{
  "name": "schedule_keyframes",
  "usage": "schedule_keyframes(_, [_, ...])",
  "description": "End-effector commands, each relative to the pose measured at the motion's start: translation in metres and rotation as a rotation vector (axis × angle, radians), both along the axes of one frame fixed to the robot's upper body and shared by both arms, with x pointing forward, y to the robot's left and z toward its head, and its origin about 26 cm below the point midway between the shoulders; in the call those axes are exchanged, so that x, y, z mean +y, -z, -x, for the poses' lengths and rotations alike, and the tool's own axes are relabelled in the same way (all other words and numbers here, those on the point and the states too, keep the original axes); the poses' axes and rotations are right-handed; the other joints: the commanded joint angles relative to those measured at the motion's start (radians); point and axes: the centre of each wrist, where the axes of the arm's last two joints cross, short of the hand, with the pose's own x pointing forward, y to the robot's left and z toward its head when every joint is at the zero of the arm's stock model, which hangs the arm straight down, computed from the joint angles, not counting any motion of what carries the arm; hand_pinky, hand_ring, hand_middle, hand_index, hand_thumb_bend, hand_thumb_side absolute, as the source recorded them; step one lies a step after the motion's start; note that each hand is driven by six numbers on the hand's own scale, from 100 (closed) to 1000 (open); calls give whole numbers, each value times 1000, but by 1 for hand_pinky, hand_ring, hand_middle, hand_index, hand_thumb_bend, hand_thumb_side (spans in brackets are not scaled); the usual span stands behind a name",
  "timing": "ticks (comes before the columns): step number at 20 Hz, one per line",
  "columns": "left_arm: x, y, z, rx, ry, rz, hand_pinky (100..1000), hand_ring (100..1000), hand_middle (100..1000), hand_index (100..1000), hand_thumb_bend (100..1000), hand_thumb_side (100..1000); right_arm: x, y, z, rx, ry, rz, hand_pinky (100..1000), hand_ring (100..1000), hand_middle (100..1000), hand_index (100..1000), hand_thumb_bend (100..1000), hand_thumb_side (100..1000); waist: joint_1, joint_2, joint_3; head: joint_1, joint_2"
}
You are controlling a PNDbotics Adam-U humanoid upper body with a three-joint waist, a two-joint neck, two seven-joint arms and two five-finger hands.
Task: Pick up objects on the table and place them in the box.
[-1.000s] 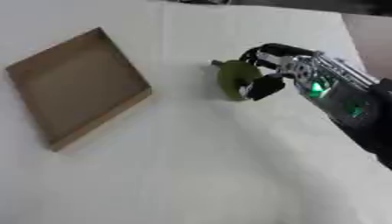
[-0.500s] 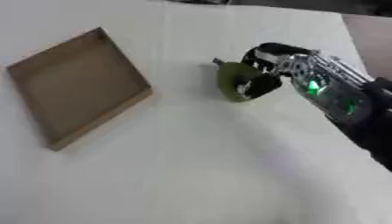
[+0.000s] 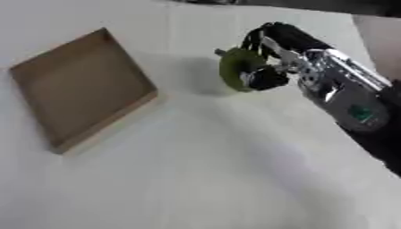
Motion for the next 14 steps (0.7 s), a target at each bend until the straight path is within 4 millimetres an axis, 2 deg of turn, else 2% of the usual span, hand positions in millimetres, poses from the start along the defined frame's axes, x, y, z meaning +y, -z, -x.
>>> schedule_keyframes(1, [2,-8,4,-21,-7,-25,762,764,663,829,100,650,2,-31,24,-170,-34,39,691,592,600,743,100,212,6,-28,-3,4,-9])
schedule_keyframes(3, [1,-9,4,-21,-6,-26,762,764,662,829,100,649,9,-44,39,-250,-76,57,691,593,603,745,100,199,7,-30,-4,4,-7])
schedule_keyframes(6, [2,-9,4,-22,-6,-29,762,764,662,828,100,649,20,-59,49,-330,-144,79,690,595,605,746,100,185,7,-33,-3,4,-4])
schedule_keyframes(7, [2,-9,4,-23,-6,-30,762,764,662,828,100,649,24,-64,51,-352,-173,87,690,595,607,746,100,305,7,-34,-3,4,-2])
schedule_keyframes(8, [2,-9,4,-22,-7,-31,762,764,662,828,100,649,29,-68,52,-368,-202,93,689,594,606,746,100,180,7,-35,-3,4,-1])
schedule_keyframes(10, [2,-9,4,-22,-7,-32,762,763,661,828,100,649,40,-74,54,-386,-247,98,686,591,605,744,100,172,8,-38,-2,3,1])
schedule_keyframes(14, [1,-8,4,-18,-3,-34,762,763,661,828,100,649,76,-87,63,-425,-373,112,674,581,604,741,100,165,9,-44,4,-4,6])
